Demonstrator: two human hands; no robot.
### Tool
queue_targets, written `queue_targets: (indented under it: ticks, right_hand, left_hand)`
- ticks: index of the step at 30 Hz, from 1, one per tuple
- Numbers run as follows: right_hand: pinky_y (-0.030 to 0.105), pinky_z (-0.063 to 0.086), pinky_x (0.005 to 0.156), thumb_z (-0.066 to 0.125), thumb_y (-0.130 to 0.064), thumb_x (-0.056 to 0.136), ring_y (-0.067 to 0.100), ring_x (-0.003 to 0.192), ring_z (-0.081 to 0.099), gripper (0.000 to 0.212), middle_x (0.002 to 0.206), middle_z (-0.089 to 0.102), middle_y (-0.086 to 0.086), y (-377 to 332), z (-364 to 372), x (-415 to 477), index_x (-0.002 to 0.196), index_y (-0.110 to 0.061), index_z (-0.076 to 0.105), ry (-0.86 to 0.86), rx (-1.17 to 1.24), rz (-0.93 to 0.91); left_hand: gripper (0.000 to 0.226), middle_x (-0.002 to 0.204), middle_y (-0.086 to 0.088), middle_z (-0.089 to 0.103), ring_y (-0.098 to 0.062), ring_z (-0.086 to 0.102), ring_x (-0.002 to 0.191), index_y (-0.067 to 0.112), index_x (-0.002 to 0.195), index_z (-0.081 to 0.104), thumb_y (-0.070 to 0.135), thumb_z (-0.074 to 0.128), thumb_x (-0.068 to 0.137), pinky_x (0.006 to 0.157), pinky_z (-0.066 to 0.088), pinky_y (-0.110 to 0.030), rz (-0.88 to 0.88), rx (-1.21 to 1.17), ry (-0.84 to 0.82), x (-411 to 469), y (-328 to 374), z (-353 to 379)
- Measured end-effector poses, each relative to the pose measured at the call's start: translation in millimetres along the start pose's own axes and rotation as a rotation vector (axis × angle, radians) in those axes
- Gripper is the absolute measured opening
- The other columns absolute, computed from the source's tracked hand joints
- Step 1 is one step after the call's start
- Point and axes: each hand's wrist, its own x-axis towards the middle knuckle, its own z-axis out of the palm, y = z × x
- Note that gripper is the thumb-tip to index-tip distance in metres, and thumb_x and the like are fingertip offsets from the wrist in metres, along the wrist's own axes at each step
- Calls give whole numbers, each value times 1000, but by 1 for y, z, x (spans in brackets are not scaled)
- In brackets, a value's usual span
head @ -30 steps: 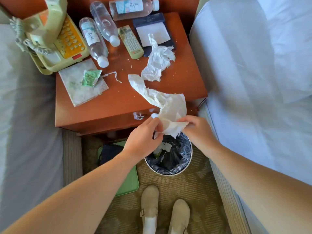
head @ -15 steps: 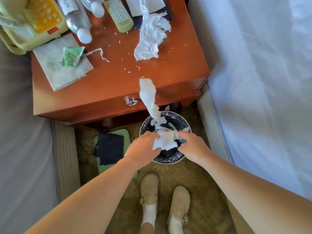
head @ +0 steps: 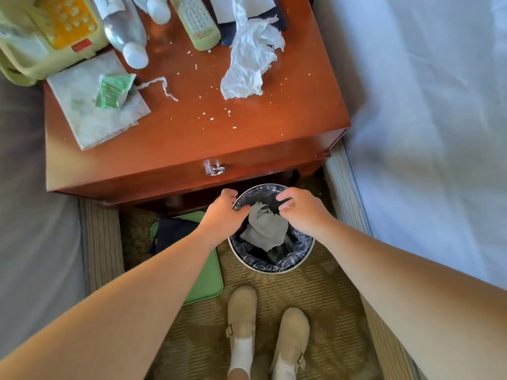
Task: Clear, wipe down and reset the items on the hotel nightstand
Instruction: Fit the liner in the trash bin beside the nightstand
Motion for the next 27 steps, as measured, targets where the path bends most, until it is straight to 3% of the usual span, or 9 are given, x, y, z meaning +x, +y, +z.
queue_targets:
  ticks: [7,9,12,15,17,20,22,24,27]
  right_hand:
    - [20,41,65,46,-10,96,19,98,61,34,124,63,3,24,0,4,127,-20,56,3,-36,12]
    - [22,44,74,46,-10,96,20,102,61,32,122,65,1,22,-4,5,125,-20,59,42,-68,-15]
    - [25,48,83,47,-12,97,16,103,64,26,106,71,-5,9,-17,4,111,-23,66,181,-20,-114]
    - [31,56,74,52,-14,93,7,83,66,20,85,71,-12,-20,-43,1,92,-24,70,417,48,-322]
    - [35,56,63,53,-16,87,7,69,64,20,70,69,-12,-42,-63,-2,81,-24,70,546,51,-449]
    - [38,53,55,53,-15,84,14,55,55,18,53,56,-9,-71,-86,-2,76,-22,68,668,20,-526]
    - [36,54,64,53,-16,86,13,68,57,17,67,60,-12,-96,-98,4,88,-25,67,697,-1,-531]
    - [32,51,80,56,-16,88,13,102,57,32,109,64,-11,-120,-108,13,118,-28,59,617,-124,-528]
    - [37,38,107,61,-17,89,20,140,29,66,150,37,-2,-146,-119,29,148,-23,30,431,-347,-506]
  left_hand:
    - [51,146,-2,45,-20,46,132,17,143,36,31,54,98,100,39,-29,116,185,-60,1,-12,10]
    - [41,138,3,53,-15,51,127,21,137,43,27,53,98,102,43,-32,203,190,-32,-2,-5,7]
    - [25,108,19,62,0,59,97,30,121,53,21,50,98,83,54,-37,452,258,84,-16,18,-6]
    - [21,89,17,60,-6,57,72,29,111,51,17,54,94,58,55,-39,735,292,268,-24,54,-24]
    - [23,86,12,59,-9,57,69,28,107,46,14,56,92,56,54,-39,804,197,377,-23,84,-40]
    - [22,97,8,59,-10,58,75,21,110,47,15,58,92,66,55,-40,742,56,543,-8,123,-67]
    - [32,115,4,55,-10,56,91,19,121,47,20,61,92,79,55,-37,649,112,615,8,139,-89]
    - [45,132,-3,48,-22,46,118,18,134,44,29,60,93,99,46,-40,498,325,621,26,146,-108]
    - [59,142,-10,41,-33,32,131,18,144,40,42,57,94,106,35,-44,341,516,566,41,152,-127]
